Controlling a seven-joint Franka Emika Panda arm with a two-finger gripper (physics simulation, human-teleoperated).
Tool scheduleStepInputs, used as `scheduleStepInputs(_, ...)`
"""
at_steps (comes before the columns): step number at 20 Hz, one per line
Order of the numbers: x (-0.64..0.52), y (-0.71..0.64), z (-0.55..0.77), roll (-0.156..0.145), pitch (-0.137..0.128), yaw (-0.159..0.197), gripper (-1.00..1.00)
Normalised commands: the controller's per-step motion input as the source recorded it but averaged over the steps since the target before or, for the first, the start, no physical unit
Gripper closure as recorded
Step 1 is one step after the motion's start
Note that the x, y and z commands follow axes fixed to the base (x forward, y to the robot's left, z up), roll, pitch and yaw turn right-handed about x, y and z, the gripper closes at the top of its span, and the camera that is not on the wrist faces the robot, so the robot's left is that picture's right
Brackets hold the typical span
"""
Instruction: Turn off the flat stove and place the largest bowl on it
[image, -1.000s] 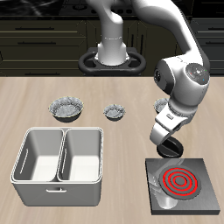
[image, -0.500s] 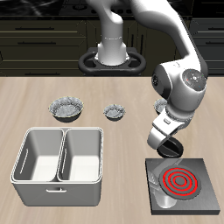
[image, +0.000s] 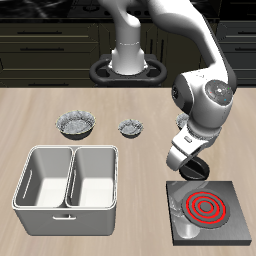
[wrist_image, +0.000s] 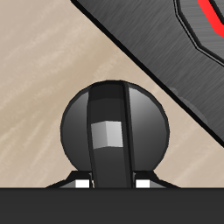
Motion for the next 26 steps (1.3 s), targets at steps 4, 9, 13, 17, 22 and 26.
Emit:
scheduleStepInputs(4, -0.01, -0.01, 0.11, 0.025, -0.009, -0.037, 1.00)
scheduleStepInputs(9, -0.04, 0.00, 0.17, 0.015, -0.025, -0.090, 1.00)
scheduleStepInputs(13, 0.02, -0.02, 0.10, -0.009, -0.010, -0.085, 1.00)
scheduleStepInputs(17, 0.01, -0.04, 0.12, -0.004, -0.011, -0.095, 1.00)
scheduleStepInputs(22, -0.01, -0.02, 0.18, 0.005, -0.030, -0.071, 1.00)
scheduleStepInputs(26, 0.00, 0.02, 0.16, 0.003, -0.035, -0.071, 1.00)
